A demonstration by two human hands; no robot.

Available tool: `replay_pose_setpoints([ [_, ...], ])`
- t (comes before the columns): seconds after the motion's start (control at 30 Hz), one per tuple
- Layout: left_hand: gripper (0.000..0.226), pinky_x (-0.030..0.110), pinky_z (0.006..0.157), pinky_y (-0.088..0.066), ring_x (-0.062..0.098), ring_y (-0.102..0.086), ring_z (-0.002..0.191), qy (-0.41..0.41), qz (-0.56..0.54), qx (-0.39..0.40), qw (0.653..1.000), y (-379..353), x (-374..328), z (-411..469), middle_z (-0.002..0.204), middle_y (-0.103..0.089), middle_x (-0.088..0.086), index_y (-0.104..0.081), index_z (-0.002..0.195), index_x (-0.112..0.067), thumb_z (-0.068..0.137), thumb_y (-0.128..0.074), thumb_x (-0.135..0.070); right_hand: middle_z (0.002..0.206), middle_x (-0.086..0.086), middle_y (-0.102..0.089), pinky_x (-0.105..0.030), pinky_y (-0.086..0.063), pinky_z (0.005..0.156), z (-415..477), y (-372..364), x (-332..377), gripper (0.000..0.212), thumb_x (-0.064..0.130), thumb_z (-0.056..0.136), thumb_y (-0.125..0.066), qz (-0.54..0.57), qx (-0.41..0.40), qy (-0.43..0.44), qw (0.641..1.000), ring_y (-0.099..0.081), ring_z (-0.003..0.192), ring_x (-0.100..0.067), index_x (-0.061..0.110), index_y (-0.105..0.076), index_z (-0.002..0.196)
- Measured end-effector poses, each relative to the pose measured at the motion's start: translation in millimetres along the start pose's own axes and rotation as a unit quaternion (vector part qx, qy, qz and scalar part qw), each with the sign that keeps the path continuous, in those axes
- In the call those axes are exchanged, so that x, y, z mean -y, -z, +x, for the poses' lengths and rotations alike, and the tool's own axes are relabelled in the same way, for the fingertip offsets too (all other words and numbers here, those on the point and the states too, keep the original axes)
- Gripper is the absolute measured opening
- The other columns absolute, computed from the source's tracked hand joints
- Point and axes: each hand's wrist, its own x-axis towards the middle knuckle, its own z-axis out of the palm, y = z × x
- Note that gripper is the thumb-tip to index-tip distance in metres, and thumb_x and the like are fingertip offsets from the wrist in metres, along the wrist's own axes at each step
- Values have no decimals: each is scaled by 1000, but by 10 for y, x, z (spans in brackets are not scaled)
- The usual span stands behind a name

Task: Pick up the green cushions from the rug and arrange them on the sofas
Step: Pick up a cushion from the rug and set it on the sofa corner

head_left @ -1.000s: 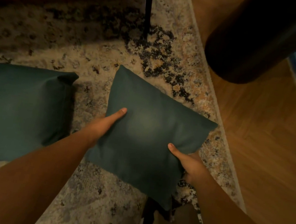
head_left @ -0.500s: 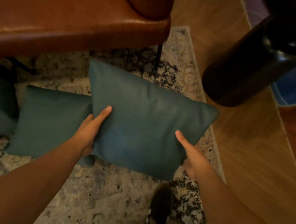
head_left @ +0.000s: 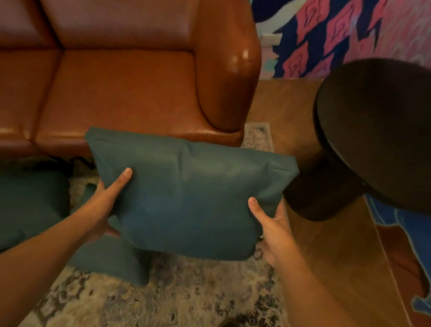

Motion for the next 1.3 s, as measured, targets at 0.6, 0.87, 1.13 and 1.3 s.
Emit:
replay_pose_setpoints([
  [0.6, 86, 53, 104, -54, 27, -73, 112, -146, 5, -54, 988, 634, -2032, -413, 125, -75, -5, -68, 133, -30, 68, -75, -86, 120, 3, -81, -49, -59, 107, 159, -1352, 2012, 103, 87, 34, -91, -102, -18, -6, 995, -76, 113, -23, 29, -76, 118],
  [0.87, 82, 44, 103, -53, 15, -70, 119, -179, 64, 51, 980, 1308, -2939, 70, 132, -71, -11, -53, 144, -43, 71, -86, -62, 136, -3, -70, -51, -58, 104, 998, -2673, 2858, 94, 75, 82, -78, -145, -18, -39, 989, -70, 116, -32, 15, -55, 151],
  [1.13, 52, 45, 99, -58, 19, -75, 98, -150, 36, -121, 980, 1821, -3606, 699, 115, -77, 1, -72, 124, -17, 85, -82, -50, 127, -3, -78, -39, -58, 88, 1340, -3446, 3082, 53, 52, 93, -76, -165, 117, -66, 977, -73, 115, -26, 31, -68, 142],
  [1.3, 40, 29, 59, -62, 17, -76, 63, -17, 1, -14, 1000, 2078, -4031, 827, 91, -80, 6, -82, 92, -14, 94, -66, -50, 139, -6, -55, -35, -52, 73, 1671, -3692, 3273, 79, 44, 98, -75, -326, 123, -37, 937, -64, 97, -18, 23, -37, 164],
])
